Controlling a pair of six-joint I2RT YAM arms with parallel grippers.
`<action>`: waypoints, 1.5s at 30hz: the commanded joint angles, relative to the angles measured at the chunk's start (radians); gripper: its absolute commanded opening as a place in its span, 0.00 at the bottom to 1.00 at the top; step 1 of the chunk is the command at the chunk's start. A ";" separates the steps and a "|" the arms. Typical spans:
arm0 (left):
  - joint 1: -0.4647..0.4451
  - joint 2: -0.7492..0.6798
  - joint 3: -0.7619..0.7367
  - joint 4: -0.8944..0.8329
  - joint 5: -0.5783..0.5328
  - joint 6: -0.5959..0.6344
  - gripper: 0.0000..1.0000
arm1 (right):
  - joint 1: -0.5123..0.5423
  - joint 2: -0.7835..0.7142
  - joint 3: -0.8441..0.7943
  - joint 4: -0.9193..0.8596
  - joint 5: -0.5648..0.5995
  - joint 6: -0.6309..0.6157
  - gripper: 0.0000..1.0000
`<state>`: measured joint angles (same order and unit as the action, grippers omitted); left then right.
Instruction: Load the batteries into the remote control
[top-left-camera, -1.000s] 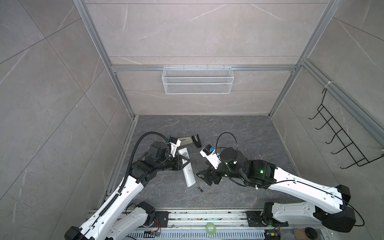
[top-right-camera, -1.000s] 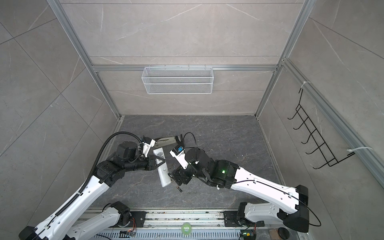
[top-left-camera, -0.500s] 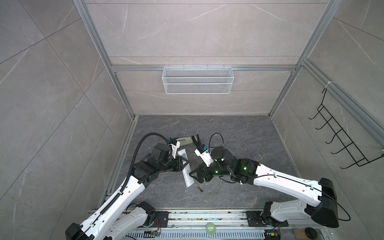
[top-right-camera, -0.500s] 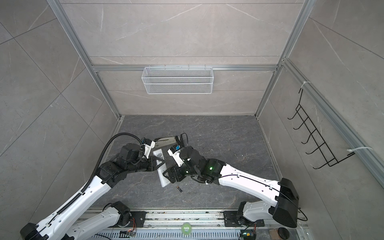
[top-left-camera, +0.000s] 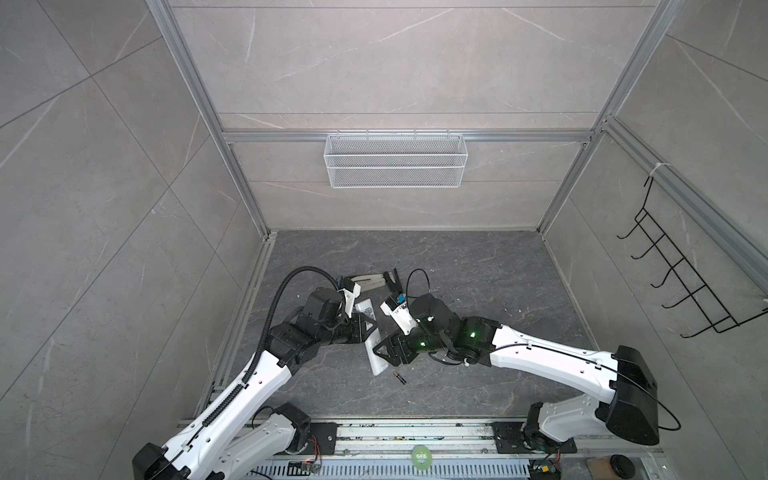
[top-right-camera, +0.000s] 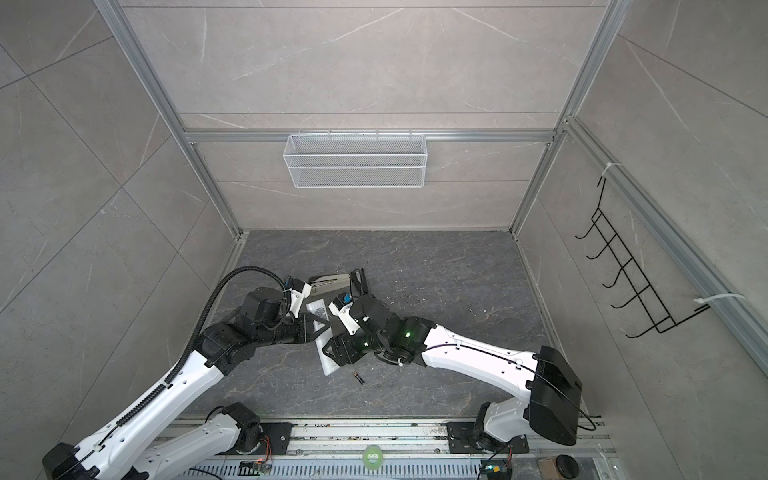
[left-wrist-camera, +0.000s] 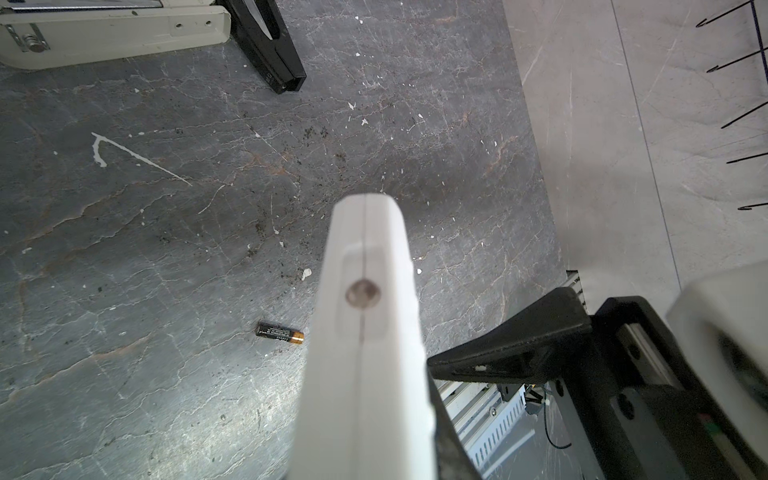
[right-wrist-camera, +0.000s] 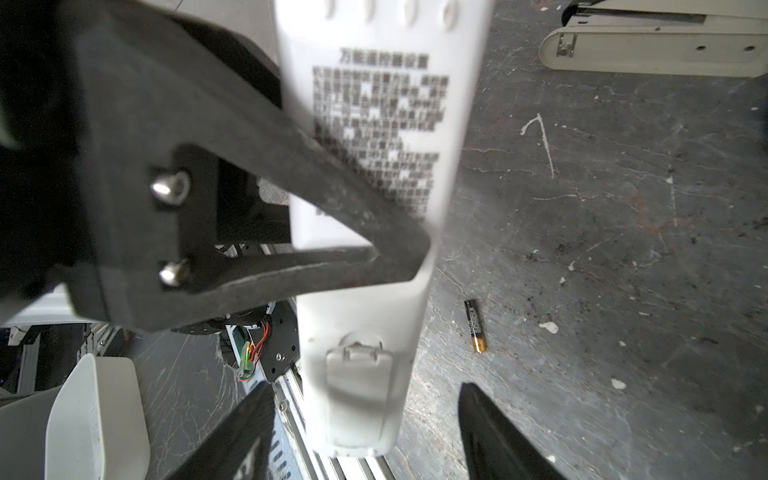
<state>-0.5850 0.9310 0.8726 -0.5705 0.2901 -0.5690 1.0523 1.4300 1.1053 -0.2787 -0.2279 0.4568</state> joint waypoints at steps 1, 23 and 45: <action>-0.007 -0.002 0.002 0.045 0.008 -0.011 0.00 | -0.005 0.015 0.013 0.033 -0.015 0.007 0.70; -0.008 0.002 -0.008 0.076 0.033 -0.023 0.00 | -0.009 0.043 -0.005 0.064 -0.021 0.018 0.57; -0.009 -0.003 -0.012 0.101 0.051 -0.042 0.00 | -0.010 0.044 -0.022 0.087 -0.037 0.020 0.35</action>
<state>-0.5896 0.9356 0.8528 -0.5369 0.2962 -0.5884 1.0439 1.4654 1.1030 -0.2264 -0.2447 0.4763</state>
